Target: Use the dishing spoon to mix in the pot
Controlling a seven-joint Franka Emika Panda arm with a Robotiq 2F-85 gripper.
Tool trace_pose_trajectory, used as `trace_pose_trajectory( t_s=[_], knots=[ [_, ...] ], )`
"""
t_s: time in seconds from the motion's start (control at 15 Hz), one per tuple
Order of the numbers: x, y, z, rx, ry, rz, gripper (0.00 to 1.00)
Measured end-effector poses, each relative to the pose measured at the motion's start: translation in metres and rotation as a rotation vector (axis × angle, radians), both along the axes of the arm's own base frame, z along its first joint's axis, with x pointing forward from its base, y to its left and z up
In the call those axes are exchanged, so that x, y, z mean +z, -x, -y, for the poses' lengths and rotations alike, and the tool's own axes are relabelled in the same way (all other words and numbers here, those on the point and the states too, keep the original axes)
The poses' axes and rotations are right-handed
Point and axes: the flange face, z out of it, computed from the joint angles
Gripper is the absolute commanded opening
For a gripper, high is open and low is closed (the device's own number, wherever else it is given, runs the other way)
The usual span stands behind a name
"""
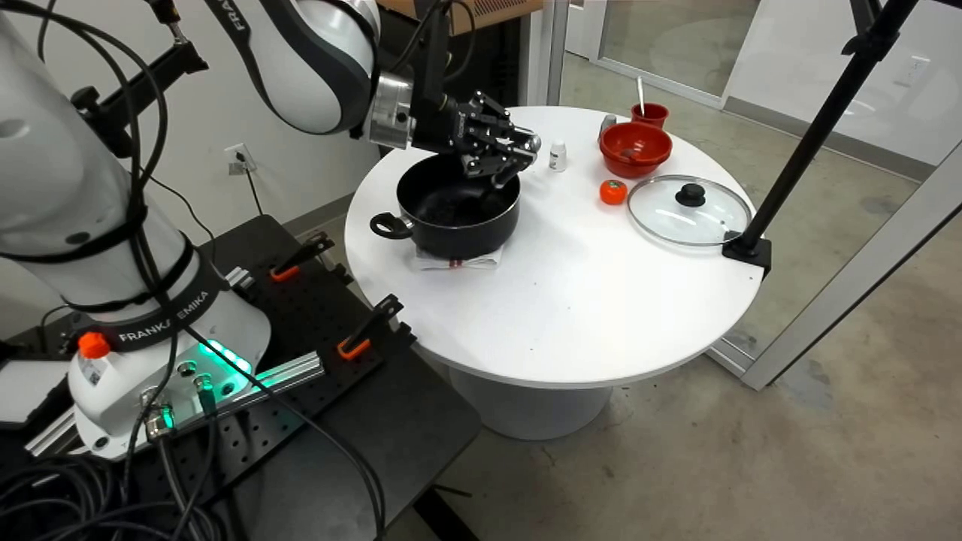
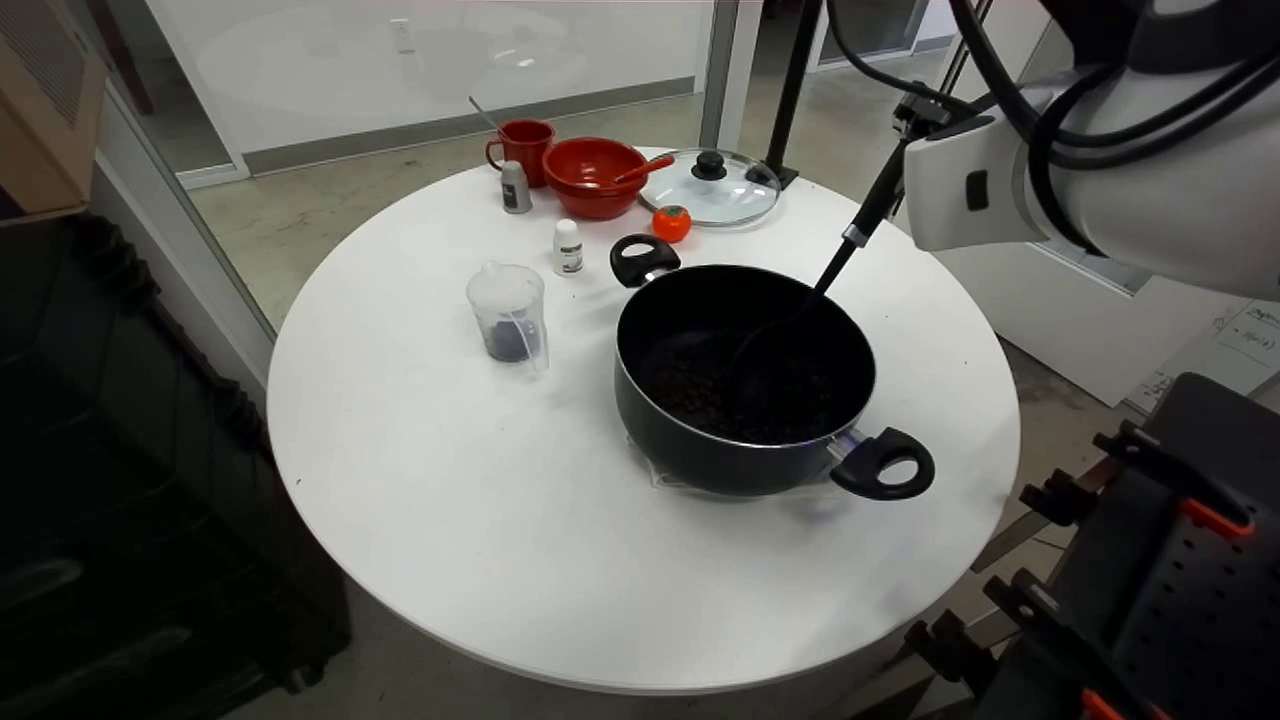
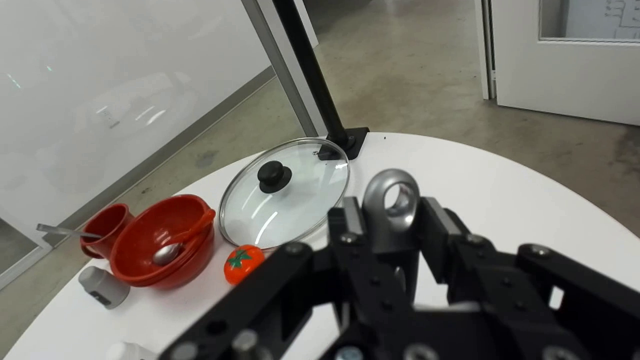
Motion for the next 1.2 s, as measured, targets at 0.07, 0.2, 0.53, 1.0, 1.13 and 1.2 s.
trace_pose_trajectory(
  t_s=[0.07,0.2,0.53,1.0,1.13,1.2],
  knots=[
    [0.000,0.000,-0.003,0.009,-0.001,-0.006,0.08],
    [0.000,-0.001,-0.008,0.025,-0.005,-0.017,0.08],
    [-0.001,0.000,-0.022,0.064,-0.021,-0.029,0.08],
    [-0.002,-0.001,-0.062,0.143,-0.063,0.029,0.08],
    [-0.001,-0.003,-0.069,0.154,-0.067,0.065,0.08],
    [0.000,-0.004,-0.070,0.155,-0.067,0.081,0.08]
  ],
)
